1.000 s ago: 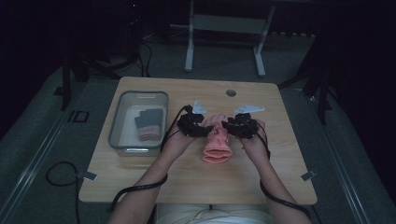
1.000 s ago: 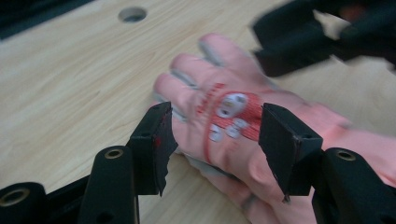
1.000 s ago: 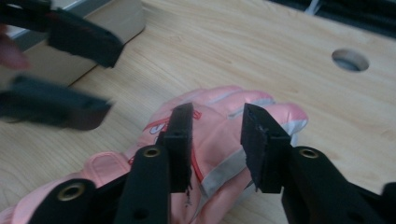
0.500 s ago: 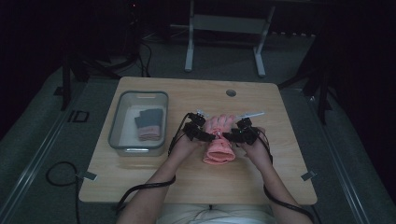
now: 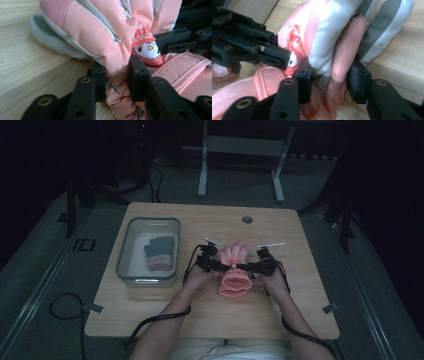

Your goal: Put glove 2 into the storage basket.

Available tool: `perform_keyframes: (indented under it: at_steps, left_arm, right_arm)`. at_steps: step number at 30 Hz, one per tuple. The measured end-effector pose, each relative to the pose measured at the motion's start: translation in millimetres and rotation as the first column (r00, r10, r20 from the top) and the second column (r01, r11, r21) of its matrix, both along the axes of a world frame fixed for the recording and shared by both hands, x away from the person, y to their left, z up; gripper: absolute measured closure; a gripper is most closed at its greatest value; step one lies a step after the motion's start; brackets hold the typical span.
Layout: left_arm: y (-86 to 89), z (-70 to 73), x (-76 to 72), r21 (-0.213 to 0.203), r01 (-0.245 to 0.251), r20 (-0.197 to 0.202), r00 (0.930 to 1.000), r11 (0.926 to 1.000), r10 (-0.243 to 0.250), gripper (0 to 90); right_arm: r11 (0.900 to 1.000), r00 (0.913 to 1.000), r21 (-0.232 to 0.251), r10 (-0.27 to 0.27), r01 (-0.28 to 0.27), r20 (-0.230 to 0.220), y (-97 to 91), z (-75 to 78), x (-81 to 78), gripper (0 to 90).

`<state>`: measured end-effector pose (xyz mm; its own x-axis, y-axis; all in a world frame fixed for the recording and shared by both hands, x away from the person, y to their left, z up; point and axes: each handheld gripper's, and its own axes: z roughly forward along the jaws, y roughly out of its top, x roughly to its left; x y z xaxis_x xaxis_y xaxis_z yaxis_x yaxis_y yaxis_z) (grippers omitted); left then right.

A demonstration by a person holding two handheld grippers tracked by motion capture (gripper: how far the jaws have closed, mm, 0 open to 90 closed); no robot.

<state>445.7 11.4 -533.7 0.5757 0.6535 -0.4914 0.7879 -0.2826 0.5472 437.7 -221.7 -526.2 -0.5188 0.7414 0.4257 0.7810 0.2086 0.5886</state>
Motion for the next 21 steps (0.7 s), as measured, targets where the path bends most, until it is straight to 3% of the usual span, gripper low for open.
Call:
perform_keyframes:
  at_steps: [3,7,9,14,15,21]
  left_arm:
    - [0.7,9.1,-2.9,0.021,0.007,0.022,0.9997,0.9998,-0.007,74.3]
    - [5.5,22.0,-6.2,0.02,0.021,0.055,0.9983,0.9996,-0.022,75.2]
    - [7.7,29.9,-8.4,0.022,0.023,0.076,0.9968,0.9995,-0.025,75.6]
    - [14.6,47.5,-9.7,-0.001,0.034,0.099,0.9945,0.9994,-0.033,75.8]
    - [17.6,57.4,-10.0,-0.001,0.042,0.111,0.9929,0.9991,-0.042,75.8]
    - [28.1,84.6,-12.0,0.018,0.038,0.163,0.9859,0.9991,-0.04,75.7]
  right_arm:
    - [1.0,0.9997,0.003,0.005,-0.005,0.022,2.6,6.9,-3.4,65.0]
    - [0.9989,0.9997,0.047,0.006,-0.007,0.023,3.6,10.8,-5.0,65.7]
    - [0.9989,0.9988,0.045,0.008,-0.011,0.048,6.6,16.1,-7.2,65.9]
    - [0.9972,0.997,0.071,0.016,-0.021,0.075,8.8,29.7,-8.0,66.0]
    - [0.9964,0.9963,0.08,0.019,-0.026,0.083,8.9,33.4,-8.0,66.0]
    - [0.9924,0.9916,0.115,0.027,-0.042,0.127,15.8,55.8,-7.7,66.0]
